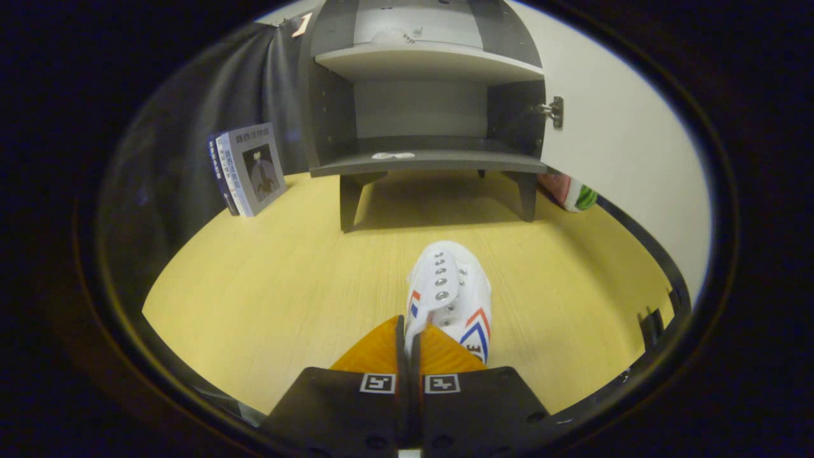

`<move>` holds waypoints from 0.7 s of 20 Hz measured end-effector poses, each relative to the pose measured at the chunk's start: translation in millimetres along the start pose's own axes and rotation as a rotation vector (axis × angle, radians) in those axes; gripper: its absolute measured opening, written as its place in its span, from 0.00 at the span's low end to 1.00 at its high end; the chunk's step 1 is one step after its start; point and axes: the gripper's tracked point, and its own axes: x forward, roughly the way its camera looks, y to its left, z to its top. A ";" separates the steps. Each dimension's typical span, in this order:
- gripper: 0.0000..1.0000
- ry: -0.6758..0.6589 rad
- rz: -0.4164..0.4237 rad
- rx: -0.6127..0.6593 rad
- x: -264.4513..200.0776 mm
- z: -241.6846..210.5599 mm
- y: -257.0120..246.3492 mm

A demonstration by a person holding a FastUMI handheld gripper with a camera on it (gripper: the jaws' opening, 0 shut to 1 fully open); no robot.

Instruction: Open the shoe cabinet door, grab the shoes and put them into the shoe cabinet, then close the shoe cabinet door.

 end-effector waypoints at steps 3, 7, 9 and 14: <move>0.02 -0.008 -0.021 0.026 -7.3 21.9 -6.6; 0.02 -0.042 -0.056 0.053 -26.9 58.8 -13.2; 0.02 -0.073 -0.073 0.060 -40.5 84.7 -15.9; 0.02 -0.204 -0.104 0.042 -80.2 163.7 -19.1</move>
